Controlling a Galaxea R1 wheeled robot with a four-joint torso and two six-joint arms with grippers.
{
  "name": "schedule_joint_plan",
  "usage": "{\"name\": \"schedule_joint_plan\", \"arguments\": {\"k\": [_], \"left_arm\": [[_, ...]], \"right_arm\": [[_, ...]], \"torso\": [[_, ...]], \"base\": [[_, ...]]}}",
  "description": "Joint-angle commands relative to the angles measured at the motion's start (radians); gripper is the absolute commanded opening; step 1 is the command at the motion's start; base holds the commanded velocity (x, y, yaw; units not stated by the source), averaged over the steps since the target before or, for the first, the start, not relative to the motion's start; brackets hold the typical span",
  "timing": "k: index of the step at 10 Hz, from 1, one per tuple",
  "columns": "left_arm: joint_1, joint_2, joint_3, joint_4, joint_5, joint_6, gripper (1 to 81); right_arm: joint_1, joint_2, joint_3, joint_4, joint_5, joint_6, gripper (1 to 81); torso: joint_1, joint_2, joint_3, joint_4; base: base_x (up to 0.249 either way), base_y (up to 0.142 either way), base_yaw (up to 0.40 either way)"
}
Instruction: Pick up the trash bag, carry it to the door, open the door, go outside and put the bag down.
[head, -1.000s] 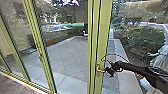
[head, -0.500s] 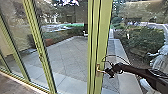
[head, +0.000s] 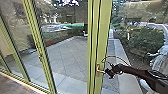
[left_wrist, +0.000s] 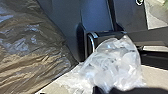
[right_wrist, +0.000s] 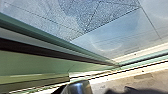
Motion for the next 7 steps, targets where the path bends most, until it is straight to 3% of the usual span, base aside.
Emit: {"name": "schedule_joint_plan", "arguments": {"k": [1,7], "left_arm": [[-0.031,0.003,0.003,-0.012,0.076,0.005,1.0],[-0.027,0.003,0.003,-0.012,0.078,0.005,1.0]], "right_arm": [[0.002,0.099,0.013,0.021,-0.211,-0.049,81.1],[-0.128,0.113,-0.011,0.013,-0.172,-0.056,81.1]], "torso": [[0.000,0.000,0.000,0.000],[0.000,-0.001,0.001,0.000]], "base": [[0.000,0.000,0.000],[0.000,0.000,0.000]]}}
